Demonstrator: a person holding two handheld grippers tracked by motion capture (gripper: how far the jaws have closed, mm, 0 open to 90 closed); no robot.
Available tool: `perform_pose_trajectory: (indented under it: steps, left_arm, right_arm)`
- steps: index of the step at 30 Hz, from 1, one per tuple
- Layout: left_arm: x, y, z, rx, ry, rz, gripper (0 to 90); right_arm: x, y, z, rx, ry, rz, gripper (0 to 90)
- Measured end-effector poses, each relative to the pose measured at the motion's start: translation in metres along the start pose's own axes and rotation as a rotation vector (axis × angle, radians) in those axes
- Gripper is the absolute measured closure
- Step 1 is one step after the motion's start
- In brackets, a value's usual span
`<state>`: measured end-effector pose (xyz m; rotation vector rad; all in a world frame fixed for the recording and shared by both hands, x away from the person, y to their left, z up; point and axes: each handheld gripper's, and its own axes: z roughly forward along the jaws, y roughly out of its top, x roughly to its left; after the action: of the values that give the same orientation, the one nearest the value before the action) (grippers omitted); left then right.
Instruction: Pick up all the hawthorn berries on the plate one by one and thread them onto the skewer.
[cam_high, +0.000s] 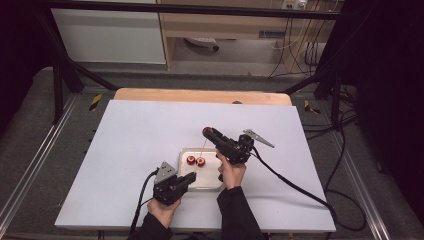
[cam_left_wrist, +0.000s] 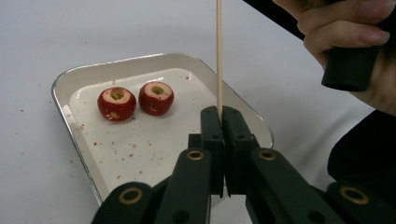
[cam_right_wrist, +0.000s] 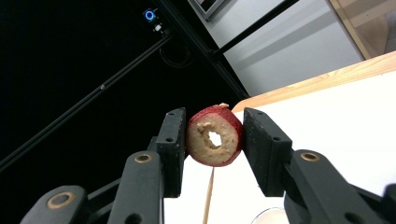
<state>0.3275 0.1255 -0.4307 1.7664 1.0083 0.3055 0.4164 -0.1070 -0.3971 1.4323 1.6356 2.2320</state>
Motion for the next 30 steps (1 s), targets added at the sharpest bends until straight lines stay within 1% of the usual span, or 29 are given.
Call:
perform_pose_trajectory:
  steps: [5,12,17,18,19,23,25,26,27,30]
  left_arm:
    - [0.001,0.000,-0.001,-0.003,0.001,-0.004,88.4]
    - [0.000,0.000,0.000,-0.004,0.002,0.002,88.4]
    - [0.000,0.000,0.000,-0.006,0.000,-0.006,88.4]
    - [0.000,0.000,-0.001,-0.012,0.006,-0.001,88.4]
    - [0.000,0.000,-0.001,-0.013,0.008,0.002,88.4]
    - [-0.001,0.000,-0.001,-0.018,0.011,0.000,88.4]
    - [-0.001,0.000,-0.001,-0.019,0.009,-0.010,88.4]
    - [-0.001,0.000,-0.001,-0.021,0.010,-0.013,88.5]
    - [-0.001,0.000,-0.002,-0.022,0.010,-0.016,88.4]
    - [-0.001,0.000,-0.002,-0.029,0.016,-0.027,88.4]
  right_arm:
    - [0.000,0.001,0.000,-0.006,0.003,0.011,60.7]
    - [0.000,0.000,0.001,-0.007,0.011,0.024,60.8]
    - [-0.001,-0.001,0.001,-0.004,0.018,0.043,60.8]
    - [-0.001,-0.002,0.001,-0.003,0.019,0.043,60.8]
    - [-0.001,-0.002,0.001,-0.001,0.020,0.053,60.8]
    - [0.000,-0.004,0.002,0.004,0.022,0.073,60.8]
    - [0.000,-0.005,0.002,0.011,0.025,0.091,60.8]
    - [-0.001,-0.006,0.002,0.013,0.026,0.090,60.8]
    - [0.000,-0.007,0.003,0.015,0.029,0.104,60.8]
    - [-0.001,-0.011,0.003,0.016,0.029,0.104,60.9]
